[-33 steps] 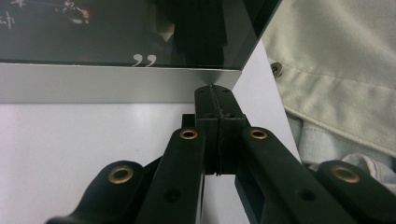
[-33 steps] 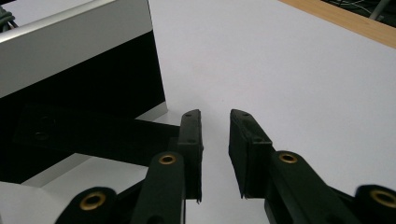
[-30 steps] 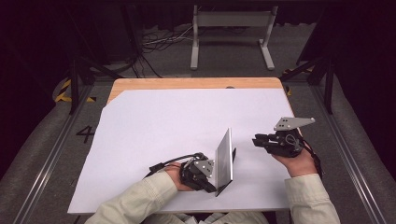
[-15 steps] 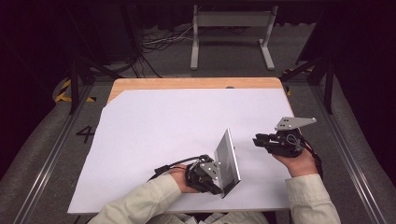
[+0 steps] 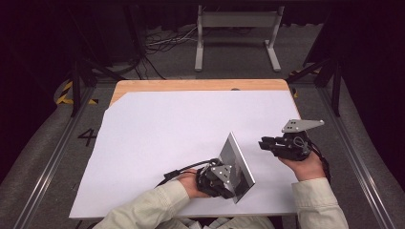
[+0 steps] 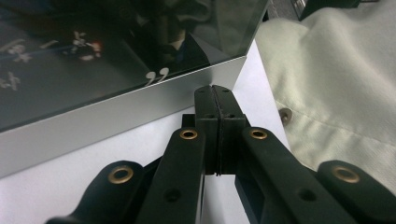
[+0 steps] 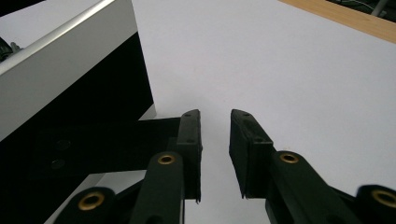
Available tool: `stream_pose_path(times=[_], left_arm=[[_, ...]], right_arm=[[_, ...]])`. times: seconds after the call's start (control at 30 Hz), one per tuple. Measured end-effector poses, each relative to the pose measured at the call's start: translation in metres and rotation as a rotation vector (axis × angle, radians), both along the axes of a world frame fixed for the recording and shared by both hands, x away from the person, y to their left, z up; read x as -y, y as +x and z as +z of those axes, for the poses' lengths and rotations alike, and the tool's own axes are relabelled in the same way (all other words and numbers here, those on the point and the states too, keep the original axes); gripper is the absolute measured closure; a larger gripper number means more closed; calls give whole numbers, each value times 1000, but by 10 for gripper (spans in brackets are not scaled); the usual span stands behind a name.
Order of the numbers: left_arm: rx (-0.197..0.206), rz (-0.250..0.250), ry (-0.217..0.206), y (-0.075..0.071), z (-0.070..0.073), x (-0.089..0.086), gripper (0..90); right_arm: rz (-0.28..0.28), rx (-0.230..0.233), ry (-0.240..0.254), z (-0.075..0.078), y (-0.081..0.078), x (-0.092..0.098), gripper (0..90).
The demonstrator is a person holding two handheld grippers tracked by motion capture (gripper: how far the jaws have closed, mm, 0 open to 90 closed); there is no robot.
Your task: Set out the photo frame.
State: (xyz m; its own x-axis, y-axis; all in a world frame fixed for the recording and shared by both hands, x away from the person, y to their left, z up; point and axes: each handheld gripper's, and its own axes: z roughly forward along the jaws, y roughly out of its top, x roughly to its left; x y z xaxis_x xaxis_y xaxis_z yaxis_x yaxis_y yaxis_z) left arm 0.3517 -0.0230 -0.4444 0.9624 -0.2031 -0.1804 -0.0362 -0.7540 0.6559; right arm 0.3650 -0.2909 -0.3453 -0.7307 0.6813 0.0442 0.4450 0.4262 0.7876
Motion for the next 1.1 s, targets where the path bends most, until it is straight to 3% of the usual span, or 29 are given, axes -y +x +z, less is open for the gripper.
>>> stream_pose_path(times=[0.53, 1.1], left_arm=[[13, 45, -8, 4, 9, -20, 900], [59, 148, -37, 13, 20, -68, 900]], right_arm=[[-33, -19, 26, 2, -3, 2, 691], [-96, -59, 48, 12, -10, 0, 643]])
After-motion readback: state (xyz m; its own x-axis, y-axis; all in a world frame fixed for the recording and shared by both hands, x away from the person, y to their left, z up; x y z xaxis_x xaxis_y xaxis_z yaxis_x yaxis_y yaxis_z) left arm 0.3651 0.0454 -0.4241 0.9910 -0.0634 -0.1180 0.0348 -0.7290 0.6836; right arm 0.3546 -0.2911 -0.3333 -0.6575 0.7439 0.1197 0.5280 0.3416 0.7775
